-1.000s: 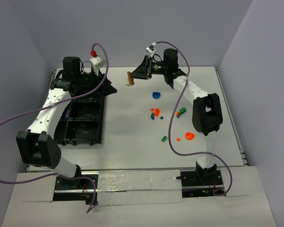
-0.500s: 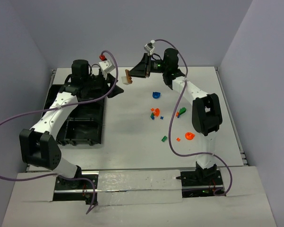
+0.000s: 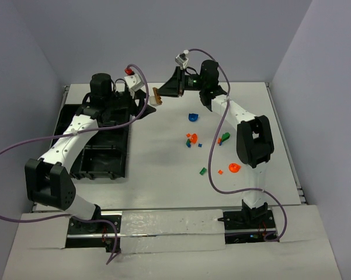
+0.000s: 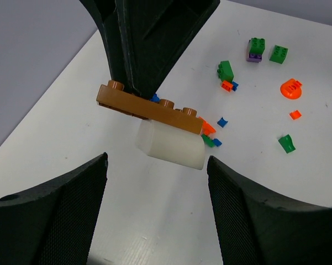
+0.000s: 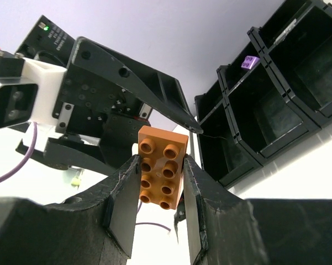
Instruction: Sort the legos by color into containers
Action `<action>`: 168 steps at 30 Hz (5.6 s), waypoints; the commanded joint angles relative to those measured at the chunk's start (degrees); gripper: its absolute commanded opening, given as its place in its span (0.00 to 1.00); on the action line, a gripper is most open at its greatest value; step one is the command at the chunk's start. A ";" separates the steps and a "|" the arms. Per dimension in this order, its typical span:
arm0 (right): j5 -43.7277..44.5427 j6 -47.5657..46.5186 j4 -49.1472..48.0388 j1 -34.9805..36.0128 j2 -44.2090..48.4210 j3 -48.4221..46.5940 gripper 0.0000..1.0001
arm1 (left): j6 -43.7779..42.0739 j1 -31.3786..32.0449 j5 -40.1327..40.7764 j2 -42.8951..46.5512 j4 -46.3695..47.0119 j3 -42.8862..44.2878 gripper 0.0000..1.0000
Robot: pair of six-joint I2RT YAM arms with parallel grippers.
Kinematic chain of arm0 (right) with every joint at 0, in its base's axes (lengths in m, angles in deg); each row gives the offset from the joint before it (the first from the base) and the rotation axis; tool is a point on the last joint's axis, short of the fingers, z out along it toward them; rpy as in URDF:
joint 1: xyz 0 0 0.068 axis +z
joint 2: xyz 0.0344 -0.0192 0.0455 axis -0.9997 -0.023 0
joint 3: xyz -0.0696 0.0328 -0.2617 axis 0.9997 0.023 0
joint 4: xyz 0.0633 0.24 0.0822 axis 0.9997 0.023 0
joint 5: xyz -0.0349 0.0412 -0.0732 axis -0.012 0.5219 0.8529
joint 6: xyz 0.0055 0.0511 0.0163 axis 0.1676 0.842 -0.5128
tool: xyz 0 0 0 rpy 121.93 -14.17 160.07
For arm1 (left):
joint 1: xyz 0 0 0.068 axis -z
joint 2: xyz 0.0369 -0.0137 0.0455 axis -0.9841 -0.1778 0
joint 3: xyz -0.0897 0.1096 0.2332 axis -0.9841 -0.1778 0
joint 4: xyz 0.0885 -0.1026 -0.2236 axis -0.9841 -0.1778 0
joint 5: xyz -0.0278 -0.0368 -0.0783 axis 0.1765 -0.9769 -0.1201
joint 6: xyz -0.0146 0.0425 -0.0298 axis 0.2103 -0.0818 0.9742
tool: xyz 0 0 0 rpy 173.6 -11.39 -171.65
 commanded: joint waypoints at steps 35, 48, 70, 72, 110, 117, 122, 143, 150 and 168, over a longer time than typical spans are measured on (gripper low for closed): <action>-2.59 -4.04 4.52 1.33 2.05 -4.00 0.62 | -8.04 3.82 2.11 0.09 -3.64 4.47 0.04; 4.64 -23.00 30.05 1.42 2.92 -7.78 0.68 | -9.50 5.46 5.25 -1.28 -3.97 5.35 0.05; 3.18 -31.58 39.48 3.09 1.51 -11.20 0.29 | -10.76 6.90 6.97 -1.54 -3.69 5.83 0.07; 2.02 -29.76 37.12 3.00 1.29 -11.09 0.20 | -10.82 6.90 6.93 -1.52 -3.59 5.68 0.07; 13.29 -29.17 34.77 -3.19 7.68 -0.18 0.00 | 11.60 0.63 5.18 5.56 3.38 -3.89 0.68; 31.35 -19.12 34.33 -0.92 9.64 -2.39 0.00 | 29.64 0.87 6.94 2.94 8.65 -1.63 0.73; 36.67 -16.33 33.03 1.72 10.01 -3.76 0.00 | 32.88 0.92 6.84 -0.31 8.04 1.38 0.73; 33.88 -19.56 25.64 6.40 13.73 -1.49 0.00 | 32.14 1.01 11.78 -6.61 4.47 6.86 0.62; 33.91 -22.04 30.00 6.93 11.71 -3.97 0.00 | 33.45 0.48 11.58 -5.79 7.11 7.11 0.55; 33.13 -28.57 34.07 8.01 11.10 -5.66 0.19 | 32.83 -0.65 14.84 -5.85 5.41 8.00 0.00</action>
